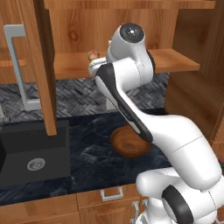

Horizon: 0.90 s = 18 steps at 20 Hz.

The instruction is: Pick the peach from the cabinet and place it in the bowl. Then pick the bowl and place it in the sink. Then turn on the sink facuet.

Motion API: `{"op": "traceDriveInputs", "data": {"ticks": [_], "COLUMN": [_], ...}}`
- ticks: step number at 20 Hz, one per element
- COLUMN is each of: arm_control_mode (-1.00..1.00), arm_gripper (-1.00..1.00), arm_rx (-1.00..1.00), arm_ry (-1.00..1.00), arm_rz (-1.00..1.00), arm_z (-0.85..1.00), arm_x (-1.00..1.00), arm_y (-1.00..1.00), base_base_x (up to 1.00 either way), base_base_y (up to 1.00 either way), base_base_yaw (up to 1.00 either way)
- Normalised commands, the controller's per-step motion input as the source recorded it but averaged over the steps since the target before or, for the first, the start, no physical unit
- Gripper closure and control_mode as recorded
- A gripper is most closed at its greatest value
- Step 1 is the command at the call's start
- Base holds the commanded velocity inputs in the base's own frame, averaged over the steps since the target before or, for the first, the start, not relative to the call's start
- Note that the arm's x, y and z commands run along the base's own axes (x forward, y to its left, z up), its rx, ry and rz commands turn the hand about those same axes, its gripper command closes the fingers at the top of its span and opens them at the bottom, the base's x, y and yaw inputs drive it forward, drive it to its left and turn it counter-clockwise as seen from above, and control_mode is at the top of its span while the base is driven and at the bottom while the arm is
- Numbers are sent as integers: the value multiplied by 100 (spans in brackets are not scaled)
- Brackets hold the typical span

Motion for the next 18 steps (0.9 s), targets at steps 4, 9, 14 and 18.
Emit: {"op": "traceDriveInputs", "data": {"ticks": [4,9,14,18], "arm_control_mode": [-100,-100,-100,-100], "arm_gripper": [-100,-100,-100,-100], "arm_rx": [4,3,0,0], "arm_ry": [-8,-1,0,0], "arm_rz": [0,0,0,0], "arm_z": [7,14,4,0], "arm_x": [57,43,45,38], "arm_y": [8,0,5,8], "base_base_x": [0,0,0,0], "base_base_y": [0,0,0,0], "base_base_yaw": [0,0,0,0]}}
